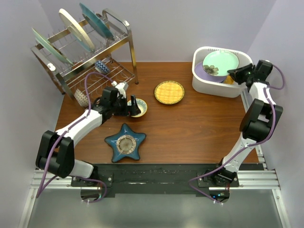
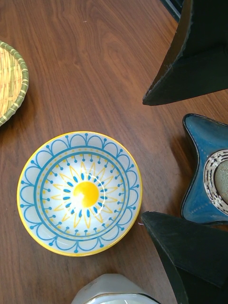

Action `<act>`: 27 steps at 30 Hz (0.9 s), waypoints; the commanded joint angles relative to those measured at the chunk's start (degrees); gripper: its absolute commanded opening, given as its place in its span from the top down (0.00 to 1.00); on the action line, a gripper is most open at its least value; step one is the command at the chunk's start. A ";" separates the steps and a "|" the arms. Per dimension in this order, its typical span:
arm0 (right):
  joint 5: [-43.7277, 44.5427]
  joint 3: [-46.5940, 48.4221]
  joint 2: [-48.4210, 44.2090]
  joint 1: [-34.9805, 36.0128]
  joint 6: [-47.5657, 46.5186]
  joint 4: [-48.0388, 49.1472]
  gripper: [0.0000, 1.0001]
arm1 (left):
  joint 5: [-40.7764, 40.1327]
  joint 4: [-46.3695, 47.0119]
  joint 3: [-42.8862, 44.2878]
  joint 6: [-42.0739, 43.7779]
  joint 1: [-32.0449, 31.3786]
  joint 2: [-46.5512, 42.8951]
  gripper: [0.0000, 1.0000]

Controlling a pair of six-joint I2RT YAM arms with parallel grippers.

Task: Place the plates into the plastic bin on the countertop
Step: Place the plate in the plastic bin.

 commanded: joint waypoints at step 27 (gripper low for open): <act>-0.55 10.58 7.08 4.31 -6.84 -2.82 0.92 | 0.48 0.90 1.25 0.93 0.01 -0.37 0.02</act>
